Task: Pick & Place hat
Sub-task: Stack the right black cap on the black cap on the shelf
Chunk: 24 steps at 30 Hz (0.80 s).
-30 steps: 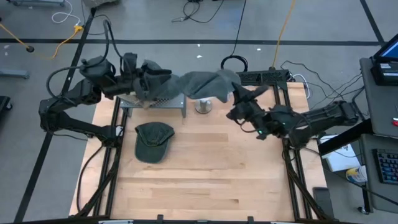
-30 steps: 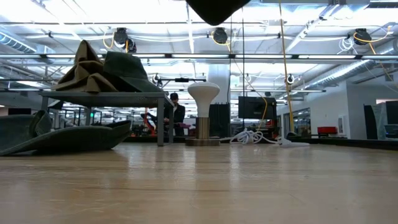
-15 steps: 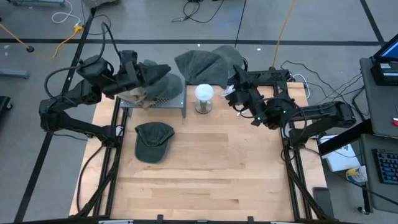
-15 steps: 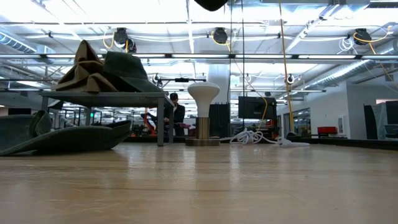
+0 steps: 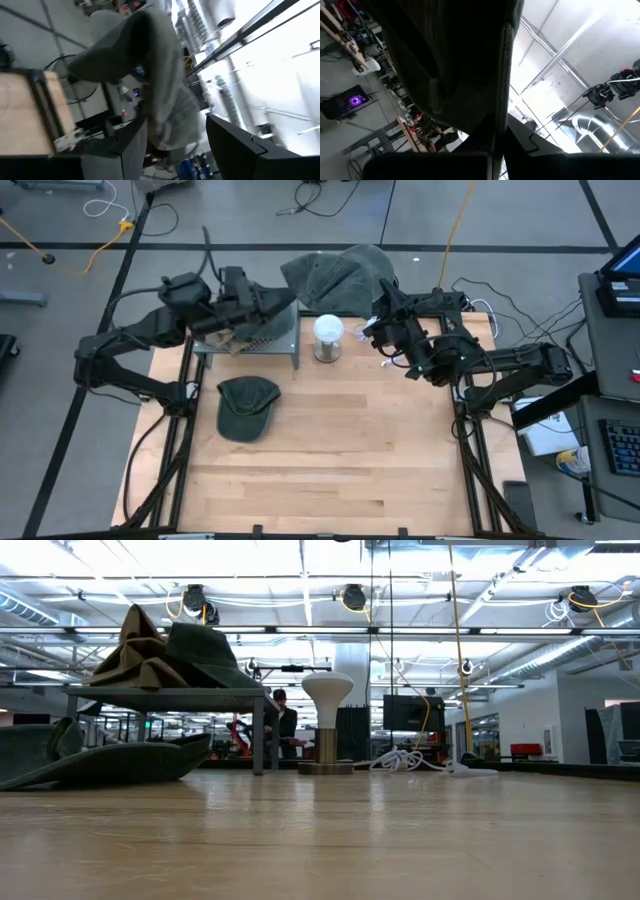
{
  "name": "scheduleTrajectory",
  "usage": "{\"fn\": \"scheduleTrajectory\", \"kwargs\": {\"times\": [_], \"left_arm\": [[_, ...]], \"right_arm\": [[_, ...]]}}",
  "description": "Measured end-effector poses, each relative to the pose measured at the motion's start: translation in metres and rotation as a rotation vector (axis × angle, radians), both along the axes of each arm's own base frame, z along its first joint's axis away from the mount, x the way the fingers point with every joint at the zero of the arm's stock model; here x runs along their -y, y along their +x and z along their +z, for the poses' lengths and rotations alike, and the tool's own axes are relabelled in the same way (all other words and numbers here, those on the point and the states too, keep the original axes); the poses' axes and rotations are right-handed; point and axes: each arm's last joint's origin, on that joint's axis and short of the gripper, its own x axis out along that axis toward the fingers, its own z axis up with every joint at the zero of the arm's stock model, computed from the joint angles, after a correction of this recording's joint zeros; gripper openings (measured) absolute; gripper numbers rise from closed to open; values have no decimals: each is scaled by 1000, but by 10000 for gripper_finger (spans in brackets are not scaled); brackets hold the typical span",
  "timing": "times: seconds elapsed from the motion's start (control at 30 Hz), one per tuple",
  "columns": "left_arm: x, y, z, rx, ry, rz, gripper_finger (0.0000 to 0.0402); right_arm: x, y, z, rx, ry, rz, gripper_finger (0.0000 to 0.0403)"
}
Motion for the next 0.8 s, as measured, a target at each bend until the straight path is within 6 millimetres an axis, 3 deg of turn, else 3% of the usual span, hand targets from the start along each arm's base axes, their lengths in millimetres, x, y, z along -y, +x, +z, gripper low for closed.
{"fn": "scheduleTrajectory", "kwargs": {"times": [0.5, 0.8], "left_arm": [[-4, 28, -8, 43, -13, -43, 196], [-4, 28, -7, 47, -8, -31, 34]], "right_arm": [[0, 0, 0, 11, 10, 8, 8], [0, 2, -2, 11, 27, 26, 17]]}}
